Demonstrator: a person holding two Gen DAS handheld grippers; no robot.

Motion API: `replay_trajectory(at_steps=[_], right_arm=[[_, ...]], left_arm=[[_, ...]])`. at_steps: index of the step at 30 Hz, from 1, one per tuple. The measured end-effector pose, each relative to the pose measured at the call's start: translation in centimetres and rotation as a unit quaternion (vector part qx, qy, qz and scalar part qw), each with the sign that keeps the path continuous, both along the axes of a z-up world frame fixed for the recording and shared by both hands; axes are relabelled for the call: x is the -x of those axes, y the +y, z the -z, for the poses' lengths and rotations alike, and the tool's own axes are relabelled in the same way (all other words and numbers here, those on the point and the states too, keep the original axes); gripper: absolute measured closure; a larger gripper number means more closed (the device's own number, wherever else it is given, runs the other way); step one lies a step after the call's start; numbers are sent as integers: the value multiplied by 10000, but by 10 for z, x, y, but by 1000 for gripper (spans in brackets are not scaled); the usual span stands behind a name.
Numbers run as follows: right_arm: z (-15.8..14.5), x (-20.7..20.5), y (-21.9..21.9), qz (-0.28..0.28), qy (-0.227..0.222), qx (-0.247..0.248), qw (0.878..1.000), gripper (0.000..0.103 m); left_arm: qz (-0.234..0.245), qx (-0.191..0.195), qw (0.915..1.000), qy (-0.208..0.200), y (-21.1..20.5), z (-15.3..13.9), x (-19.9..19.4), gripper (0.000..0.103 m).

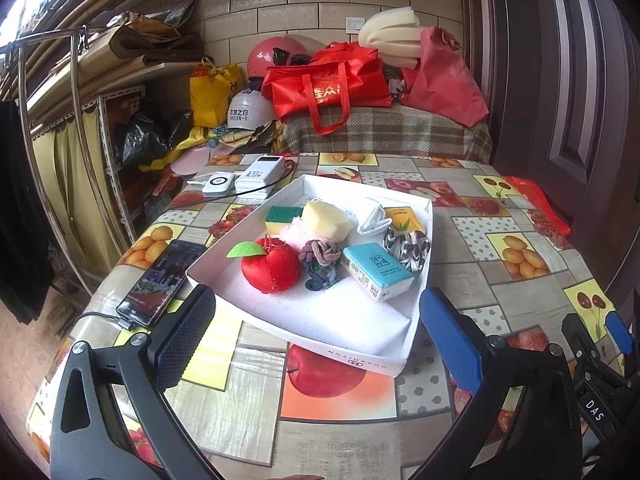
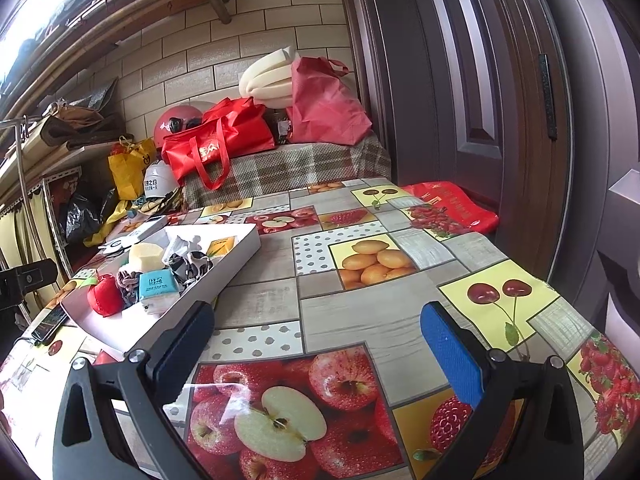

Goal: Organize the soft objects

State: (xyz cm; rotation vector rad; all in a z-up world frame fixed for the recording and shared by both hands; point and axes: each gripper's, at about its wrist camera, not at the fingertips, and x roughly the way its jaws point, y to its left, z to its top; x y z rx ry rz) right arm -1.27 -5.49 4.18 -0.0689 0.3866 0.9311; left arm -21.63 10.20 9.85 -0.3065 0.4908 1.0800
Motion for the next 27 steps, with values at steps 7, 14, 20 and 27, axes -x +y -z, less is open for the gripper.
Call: replay_trajectory(at_steps=[7, 14, 20, 27], right_arm=[[0, 0, 1, -57, 27, 34, 10000, 0], [0, 0, 2, -68, 49, 52, 10000, 0], [0, 0, 2, -63, 54, 50, 10000, 0], [0, 0, 2, -64, 56, 52, 10000, 0]], left_arm=[[15, 31, 10000, 1, 1, -1, 1, 0], [79, 43, 10000, -3, 0, 0, 0, 0], [78, 47, 10000, -4, 0, 0, -1, 0], [100, 58, 9999, -4, -1, 1, -1, 0]])
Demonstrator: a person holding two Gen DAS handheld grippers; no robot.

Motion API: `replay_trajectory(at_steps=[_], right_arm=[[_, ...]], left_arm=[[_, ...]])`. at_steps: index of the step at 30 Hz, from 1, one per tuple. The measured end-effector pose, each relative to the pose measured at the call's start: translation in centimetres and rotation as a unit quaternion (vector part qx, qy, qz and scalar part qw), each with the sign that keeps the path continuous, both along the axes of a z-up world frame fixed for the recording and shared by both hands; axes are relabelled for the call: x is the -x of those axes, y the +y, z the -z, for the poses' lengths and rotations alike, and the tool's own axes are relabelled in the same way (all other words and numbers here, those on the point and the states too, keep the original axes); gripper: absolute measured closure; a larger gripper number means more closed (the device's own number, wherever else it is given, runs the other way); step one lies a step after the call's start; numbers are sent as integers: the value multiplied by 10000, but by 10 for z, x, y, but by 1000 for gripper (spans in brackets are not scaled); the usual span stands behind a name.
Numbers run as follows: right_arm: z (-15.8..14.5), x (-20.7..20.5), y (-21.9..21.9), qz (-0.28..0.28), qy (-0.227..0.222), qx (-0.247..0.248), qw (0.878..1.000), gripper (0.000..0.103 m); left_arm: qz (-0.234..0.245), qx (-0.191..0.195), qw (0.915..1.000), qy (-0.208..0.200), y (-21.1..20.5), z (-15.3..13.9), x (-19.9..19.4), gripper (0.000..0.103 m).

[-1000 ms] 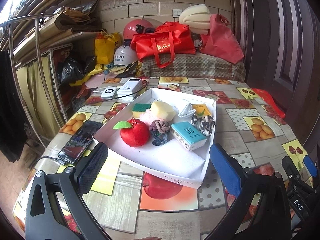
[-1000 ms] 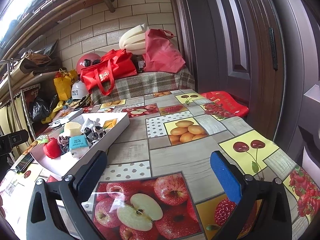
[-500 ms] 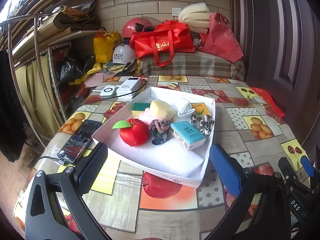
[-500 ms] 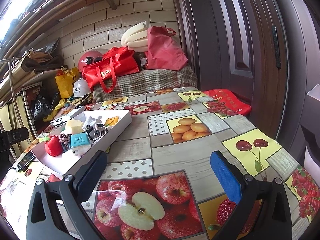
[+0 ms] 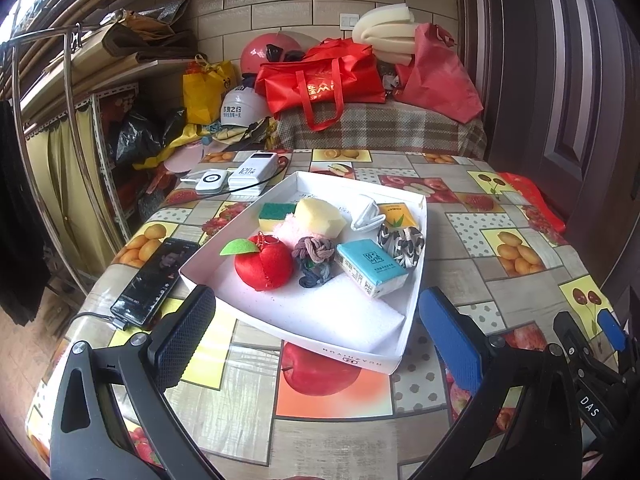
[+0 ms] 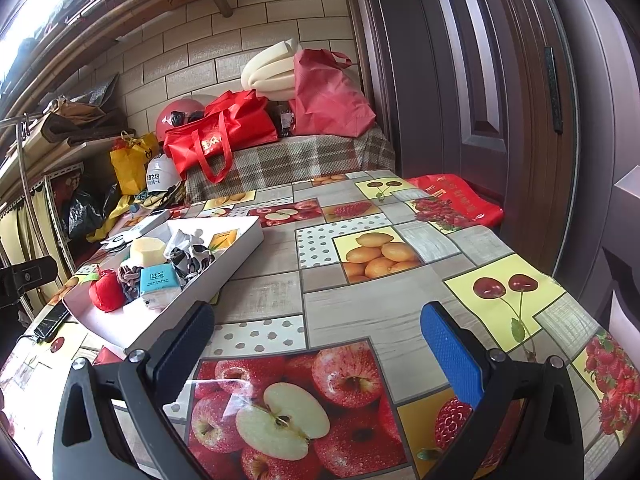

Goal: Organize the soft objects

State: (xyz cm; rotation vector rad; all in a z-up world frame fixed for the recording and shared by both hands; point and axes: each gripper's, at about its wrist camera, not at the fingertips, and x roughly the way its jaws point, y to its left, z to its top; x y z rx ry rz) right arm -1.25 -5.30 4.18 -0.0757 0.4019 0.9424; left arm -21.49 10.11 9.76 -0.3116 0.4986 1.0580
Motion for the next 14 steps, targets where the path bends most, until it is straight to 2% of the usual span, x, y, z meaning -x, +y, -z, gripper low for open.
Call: replay_trajectory(at_steps=[14], right_arm=[[-1, -1, 0, -2, 6, 4, 10000, 0]], left_arm=[[103, 30, 9999, -9, -4, 4, -5, 0]])
